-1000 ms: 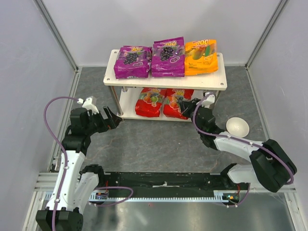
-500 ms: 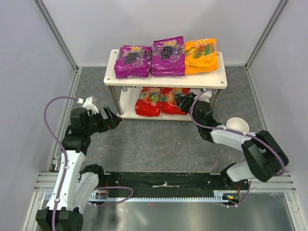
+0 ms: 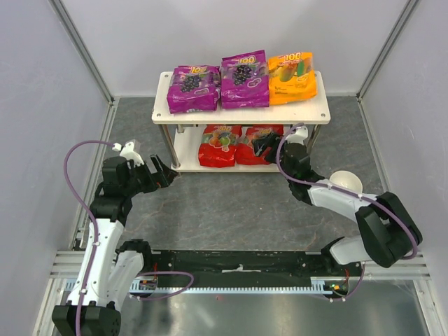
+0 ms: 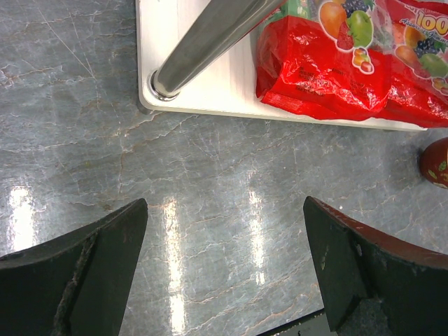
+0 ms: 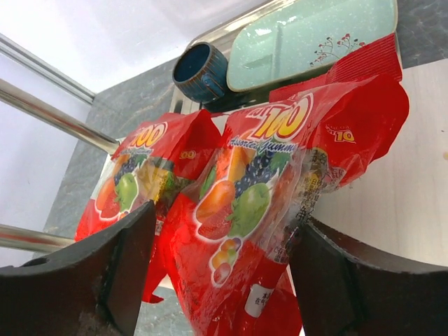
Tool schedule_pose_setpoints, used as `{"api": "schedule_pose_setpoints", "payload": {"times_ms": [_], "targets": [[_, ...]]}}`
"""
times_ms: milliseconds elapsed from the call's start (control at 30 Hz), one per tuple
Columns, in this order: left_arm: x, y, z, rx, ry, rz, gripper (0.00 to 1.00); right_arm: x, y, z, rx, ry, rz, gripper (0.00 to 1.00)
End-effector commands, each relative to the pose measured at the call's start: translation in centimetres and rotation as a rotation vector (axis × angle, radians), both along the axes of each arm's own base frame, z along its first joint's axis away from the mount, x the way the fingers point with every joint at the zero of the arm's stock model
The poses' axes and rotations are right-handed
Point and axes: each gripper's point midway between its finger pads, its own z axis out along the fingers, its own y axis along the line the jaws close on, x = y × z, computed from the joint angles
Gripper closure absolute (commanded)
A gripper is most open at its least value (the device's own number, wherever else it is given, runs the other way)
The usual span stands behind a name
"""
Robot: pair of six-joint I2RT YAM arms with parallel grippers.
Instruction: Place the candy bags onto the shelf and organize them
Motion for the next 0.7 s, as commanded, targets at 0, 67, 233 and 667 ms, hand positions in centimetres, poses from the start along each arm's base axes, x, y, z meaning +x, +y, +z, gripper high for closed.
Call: {"api": "schedule_pose_setpoints", "payload": {"times_ms": [0, 67, 233, 667], "targets": [[0.5, -0.4, 1.2, -0.034, -0.041, -0.009, 0.01, -0.2, -1.0, 4.6, -0.015, -0.125, -0.022, 0.2], [0.5, -0.4, 1.2, -0.033, -0.041, -0.008, 0.01, -0.7, -1.9, 5.0, -0.024, -0.132, -0.05, 0.2], [0.5, -0.4, 1.2, -0.034, -0.041, -0.009, 0.01, -2.6, -3.8, 4.7, -0.051, -0.125, -0.08, 0.18], [0.4, -0.6, 1.2, -0.036, -0.042, -0.017, 0.01, -8.1, -3.6, 2.0, 0.009, 0.032, 0.049, 0.18]]}}
